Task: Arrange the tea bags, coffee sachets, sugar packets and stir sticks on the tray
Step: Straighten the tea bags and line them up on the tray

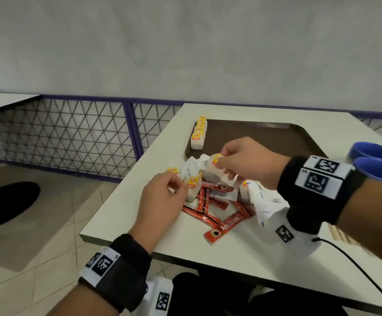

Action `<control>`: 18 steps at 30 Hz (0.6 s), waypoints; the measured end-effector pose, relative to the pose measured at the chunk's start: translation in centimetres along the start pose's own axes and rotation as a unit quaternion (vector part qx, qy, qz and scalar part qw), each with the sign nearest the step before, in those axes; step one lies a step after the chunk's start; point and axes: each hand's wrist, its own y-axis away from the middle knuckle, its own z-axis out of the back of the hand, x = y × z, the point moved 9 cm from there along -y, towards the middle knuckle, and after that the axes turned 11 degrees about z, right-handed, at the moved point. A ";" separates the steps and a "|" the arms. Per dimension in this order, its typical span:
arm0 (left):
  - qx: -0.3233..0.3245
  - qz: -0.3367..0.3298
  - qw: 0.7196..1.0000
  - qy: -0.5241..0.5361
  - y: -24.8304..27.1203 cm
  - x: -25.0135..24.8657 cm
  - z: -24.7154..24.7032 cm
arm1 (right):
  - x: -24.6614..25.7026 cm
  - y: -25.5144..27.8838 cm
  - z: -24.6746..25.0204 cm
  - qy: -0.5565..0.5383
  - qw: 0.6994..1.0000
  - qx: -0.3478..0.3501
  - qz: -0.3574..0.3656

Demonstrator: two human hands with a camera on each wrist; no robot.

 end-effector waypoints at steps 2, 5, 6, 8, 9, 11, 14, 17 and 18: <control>-0.039 0.003 0.997 0.065 0.9 -0.3 0.5 | -1.0 1.5 -0.2 -0.051 0.999 0.004 -0.013; -0.050 -0.002 0.985 0.166 2.8 -1.2 0.5 | -1.8 3.1 -1.4 -0.097 0.995 0.017 -0.025; -0.047 -0.019 0.983 0.176 3.5 -1.7 0.3 | -1.8 3.5 -1.9 -0.100 0.995 0.020 -0.022; -0.056 -0.086 0.983 0.155 4.6 -3.2 0.1 | -1.4 3.8 -2.8 -0.103 0.994 0.023 -0.011; -0.066 -0.127 0.980 0.136 5.2 -4.0 0.2 | -1.2 4.0 -3.2 -0.111 0.994 0.022 -0.007; -0.075 -0.198 0.972 0.105 5.9 -5.1 0.1 | -0.6 4.1 -3.8 -0.131 0.991 0.022 0.000; -0.062 -0.237 0.966 0.080 6.3 -5.5 -0.4 | 0.1 3.9 -4.5 -0.166 0.986 0.025 0.000; -0.047 -0.233 0.969 0.069 6.1 -5.3 -0.8 | 0.1 3.9 -4.8 -0.202 0.979 0.036 -0.014; -0.039 -0.227 0.970 0.071 6.0 -5.2 -0.9 | 0.2 4.0 -4.8 -0.210 0.977 0.043 -0.018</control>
